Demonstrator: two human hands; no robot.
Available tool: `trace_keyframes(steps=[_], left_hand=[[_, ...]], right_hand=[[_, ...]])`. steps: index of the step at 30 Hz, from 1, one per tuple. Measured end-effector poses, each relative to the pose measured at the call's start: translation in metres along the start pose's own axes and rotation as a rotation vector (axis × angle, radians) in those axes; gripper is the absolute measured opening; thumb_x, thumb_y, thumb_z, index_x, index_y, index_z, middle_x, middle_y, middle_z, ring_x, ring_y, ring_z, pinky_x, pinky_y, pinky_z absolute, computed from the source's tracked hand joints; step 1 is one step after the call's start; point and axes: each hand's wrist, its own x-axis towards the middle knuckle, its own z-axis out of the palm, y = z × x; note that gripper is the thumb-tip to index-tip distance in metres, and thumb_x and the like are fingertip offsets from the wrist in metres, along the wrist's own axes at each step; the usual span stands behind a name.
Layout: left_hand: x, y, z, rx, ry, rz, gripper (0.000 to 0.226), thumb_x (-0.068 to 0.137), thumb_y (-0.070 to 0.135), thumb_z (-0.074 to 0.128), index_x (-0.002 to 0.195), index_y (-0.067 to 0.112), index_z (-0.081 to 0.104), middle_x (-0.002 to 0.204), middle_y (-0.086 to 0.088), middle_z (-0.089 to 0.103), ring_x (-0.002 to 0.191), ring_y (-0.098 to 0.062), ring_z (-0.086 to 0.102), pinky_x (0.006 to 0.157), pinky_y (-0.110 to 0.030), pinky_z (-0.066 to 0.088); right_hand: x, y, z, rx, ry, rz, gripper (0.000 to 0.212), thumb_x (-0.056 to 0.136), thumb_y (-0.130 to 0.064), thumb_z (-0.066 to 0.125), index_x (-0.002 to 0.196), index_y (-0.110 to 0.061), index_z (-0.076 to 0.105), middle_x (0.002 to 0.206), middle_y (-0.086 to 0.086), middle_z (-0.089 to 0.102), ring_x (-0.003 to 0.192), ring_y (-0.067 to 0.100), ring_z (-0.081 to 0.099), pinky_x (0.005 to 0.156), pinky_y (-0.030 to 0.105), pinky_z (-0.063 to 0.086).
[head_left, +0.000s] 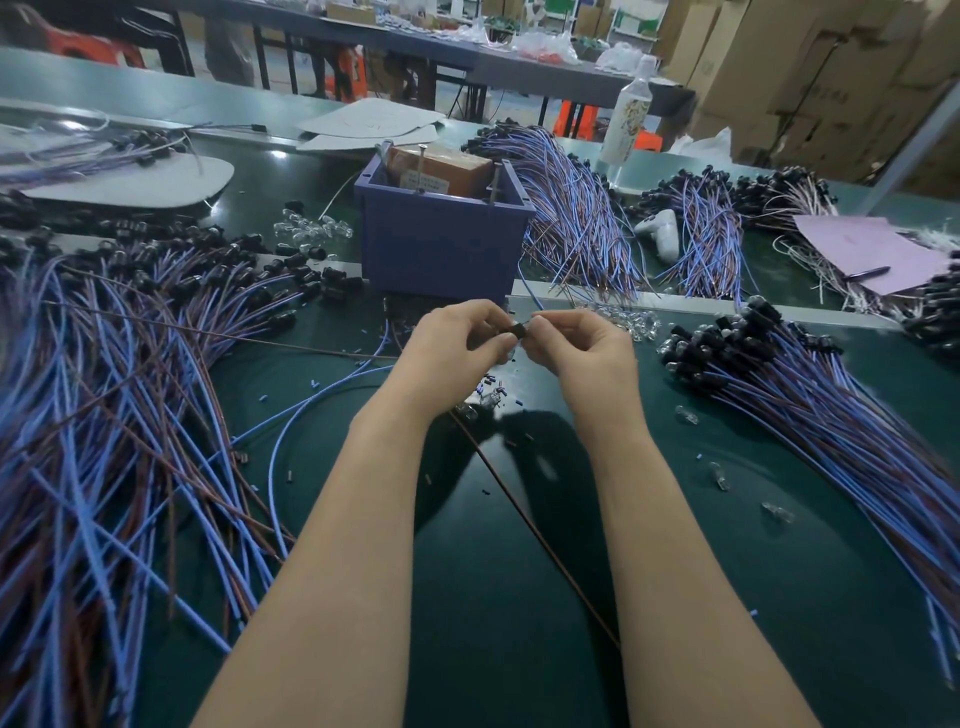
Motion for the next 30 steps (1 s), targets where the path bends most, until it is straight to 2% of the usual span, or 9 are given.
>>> trace_keyframes(steps=[3,8,12,16,19,22,24,27,30], left_hand=[[0.000,0.000,0.001,0.026,0.012,0.019,0.008,0.092,0.016,0.060,0.096,0.015,0.065,0.079,0.003,0.070,0.071,-0.007,0.062,0.063,-0.008,0.043],[0.002,-0.002,-0.001,0.088,0.020,0.027,0.008,0.091,0.016,0.060,0.097,0.014,0.066,0.082,-0.001,0.071,0.072,-0.011,0.061,0.061,-0.008,0.041],[0.004,-0.003,0.000,0.145,0.051,-0.011,0.010,0.090,0.021,0.061,0.097,0.019,0.068,0.088,-0.001,0.072,0.086,-0.018,0.064,0.085,-0.027,0.048],[0.005,0.007,0.010,0.326,0.193,0.030,0.021,0.090,0.030,0.060,0.110,0.029,0.067,0.118,0.003,0.057,0.111,-0.020,0.048,0.099,-0.034,0.034],[0.004,0.018,0.012,0.053,0.176,0.153,0.017,0.089,0.032,0.062,0.091,0.017,0.067,0.087,0.001,0.060,0.076,-0.009,0.054,0.079,-0.032,0.046],[0.002,0.022,0.016,-0.122,-0.118,-0.086,0.050,0.093,0.055,0.046,0.068,0.014,0.062,0.052,0.005,0.056,0.045,-0.010,0.046,0.053,-0.027,0.042],[0.003,0.022,0.020,-0.288,-0.207,-0.287,0.057,0.093,0.061,0.035,0.082,0.012,0.063,0.049,0.004,0.057,0.039,-0.008,0.041,0.045,-0.020,0.034],[0.008,0.017,0.015,-0.815,0.002,-0.348,0.039,0.098,0.048,0.039,0.102,0.013,0.055,0.047,0.006,0.051,0.039,-0.006,0.033,0.041,-0.015,0.025],[0.010,0.007,-0.001,-1.165,0.266,-0.213,0.025,0.100,0.031,0.042,0.093,0.013,0.058,0.047,0.008,0.042,0.040,-0.004,0.028,0.042,-0.015,0.021]], right_hand=[[-0.001,0.001,0.003,0.033,-0.008,0.031,0.014,0.088,-0.003,0.062,0.079,-0.012,0.064,0.076,0.007,0.067,0.074,0.016,0.065,0.071,0.018,0.055],[-0.003,0.005,0.008,0.132,-0.015,0.094,0.010,0.088,-0.002,0.061,0.081,-0.008,0.064,0.077,0.008,0.067,0.071,0.013,0.066,0.068,0.016,0.053],[-0.005,0.006,0.014,0.143,-0.027,0.100,0.004,0.088,-0.004,0.063,0.086,-0.008,0.063,0.084,0.011,0.067,0.078,0.016,0.067,0.071,0.019,0.054],[-0.003,0.003,0.014,0.047,0.032,0.009,0.008,0.089,-0.001,0.060,0.086,-0.008,0.058,0.090,0.017,0.063,0.083,0.021,0.062,0.079,0.030,0.056],[0.001,-0.003,0.005,0.185,0.176,0.035,0.010,0.092,-0.002,0.055,0.085,-0.009,0.055,0.085,0.013,0.062,0.078,0.020,0.060,0.072,0.025,0.053],[0.007,-0.008,-0.005,0.441,0.292,0.133,0.015,0.093,-0.002,0.049,0.081,-0.010,0.051,0.075,0.008,0.060,0.067,0.017,0.057,0.063,0.021,0.050],[0.009,-0.009,-0.008,0.517,0.310,0.173,0.016,0.093,-0.002,0.047,0.080,-0.010,0.052,0.066,0.004,0.060,0.059,0.012,0.055,0.054,0.017,0.047],[0.010,-0.008,-0.010,0.426,0.295,0.160,0.025,0.091,-0.002,0.046,0.072,-0.011,0.060,0.055,-0.004,0.062,0.053,0.007,0.053,0.048,0.014,0.043],[0.012,-0.005,-0.018,0.230,0.406,0.102,0.029,0.091,-0.004,0.048,0.066,-0.015,0.059,0.052,-0.007,0.059,0.047,0.003,0.047,0.045,0.015,0.037]])
